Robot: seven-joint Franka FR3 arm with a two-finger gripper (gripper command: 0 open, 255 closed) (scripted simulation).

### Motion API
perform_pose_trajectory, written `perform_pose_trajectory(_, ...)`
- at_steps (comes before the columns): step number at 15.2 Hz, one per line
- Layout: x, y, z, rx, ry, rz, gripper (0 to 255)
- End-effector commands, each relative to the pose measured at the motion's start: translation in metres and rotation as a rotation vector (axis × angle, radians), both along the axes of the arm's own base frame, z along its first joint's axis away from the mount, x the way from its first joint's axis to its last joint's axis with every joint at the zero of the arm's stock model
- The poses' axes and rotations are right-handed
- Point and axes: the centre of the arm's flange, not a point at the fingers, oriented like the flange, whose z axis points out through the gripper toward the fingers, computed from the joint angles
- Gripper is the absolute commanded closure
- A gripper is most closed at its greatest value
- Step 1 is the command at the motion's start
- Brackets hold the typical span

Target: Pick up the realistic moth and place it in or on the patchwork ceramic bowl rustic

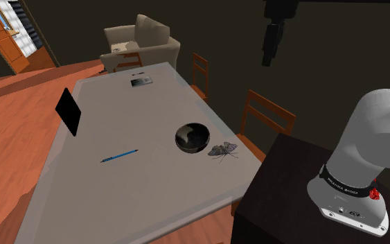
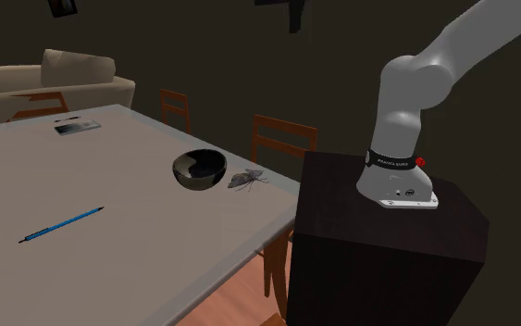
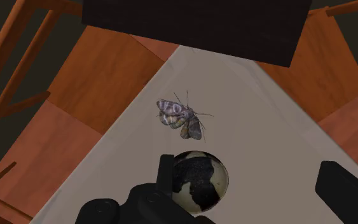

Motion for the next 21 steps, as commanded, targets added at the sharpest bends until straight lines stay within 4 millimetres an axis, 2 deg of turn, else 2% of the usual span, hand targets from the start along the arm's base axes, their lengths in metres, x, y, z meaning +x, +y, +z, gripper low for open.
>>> perform_pose_trajectory(1, 0.000, 0.000, 0.000, 0.000, 0.000, 0.000, 0)
perform_pose_trajectory(11, 0.066, 0.028, -0.118, -0.061, 0.054, 0.108, 0)
perform_pose_trajectory(21, 0.122, 0.055, -0.240, -0.122, 0.109, 0.216, 0)
